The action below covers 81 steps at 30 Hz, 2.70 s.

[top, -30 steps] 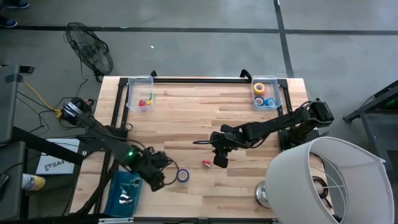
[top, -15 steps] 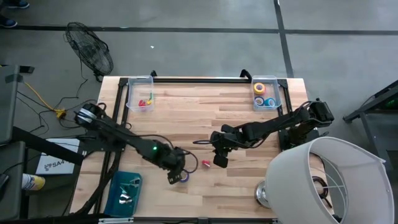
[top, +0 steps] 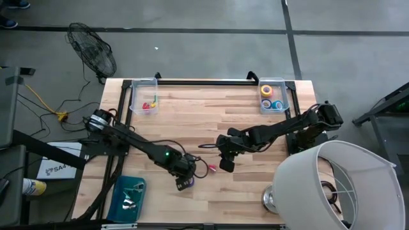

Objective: Pick and place Stapler, Stapler remover, tape
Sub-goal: Put the purple tape into the right transparent bin

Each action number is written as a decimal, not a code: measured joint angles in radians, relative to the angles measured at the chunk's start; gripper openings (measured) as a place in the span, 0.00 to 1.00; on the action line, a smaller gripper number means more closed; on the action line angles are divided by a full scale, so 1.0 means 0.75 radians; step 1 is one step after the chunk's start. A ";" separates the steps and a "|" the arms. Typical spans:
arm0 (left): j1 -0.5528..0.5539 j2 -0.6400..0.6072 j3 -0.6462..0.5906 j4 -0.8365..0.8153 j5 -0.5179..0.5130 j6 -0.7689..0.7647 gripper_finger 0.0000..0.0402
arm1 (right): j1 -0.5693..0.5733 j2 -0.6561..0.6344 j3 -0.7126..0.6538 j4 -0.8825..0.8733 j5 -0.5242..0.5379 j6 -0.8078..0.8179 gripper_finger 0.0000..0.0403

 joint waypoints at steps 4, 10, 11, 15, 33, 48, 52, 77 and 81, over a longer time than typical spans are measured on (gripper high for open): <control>0.001 0.026 0.002 0.001 -0.001 -0.001 0.57 | 0.000 0.000 0.000 0.001 0.000 0.000 0.26; 0.001 0.071 0.003 0.036 0.038 0.029 0.57 | -0.001 0.000 0.000 0.002 0.001 -0.001 0.26; 0.001 0.079 0.006 0.037 0.040 0.031 0.57 | -0.001 0.000 0.000 0.001 0.000 -0.001 0.26; 0.001 0.079 0.006 0.022 0.035 0.031 0.52 | 0.002 0.001 0.001 -0.005 -0.005 0.000 0.26; 0.002 0.075 0.004 -0.016 0.019 0.086 0.09 | 0.003 0.001 0.001 -0.018 -0.009 0.001 0.26; 0.000 -0.196 0.002 0.009 -0.541 0.190 0.09 | 0.030 0.001 0.001 0.226 -0.074 -0.062 0.26; 0.000 -0.262 0.002 0.035 -0.661 0.268 0.09 | 0.055 0.001 0.001 0.362 -0.074 -0.122 0.26; -0.001 -0.520 0.003 0.320 -1.000 0.801 0.09 | 0.086 -0.001 -0.002 0.779 0.118 -0.362 0.42; -0.001 -0.521 0.003 0.326 -1.005 0.802 0.09 | 0.086 -0.015 -0.002 0.778 0.119 -0.390 0.42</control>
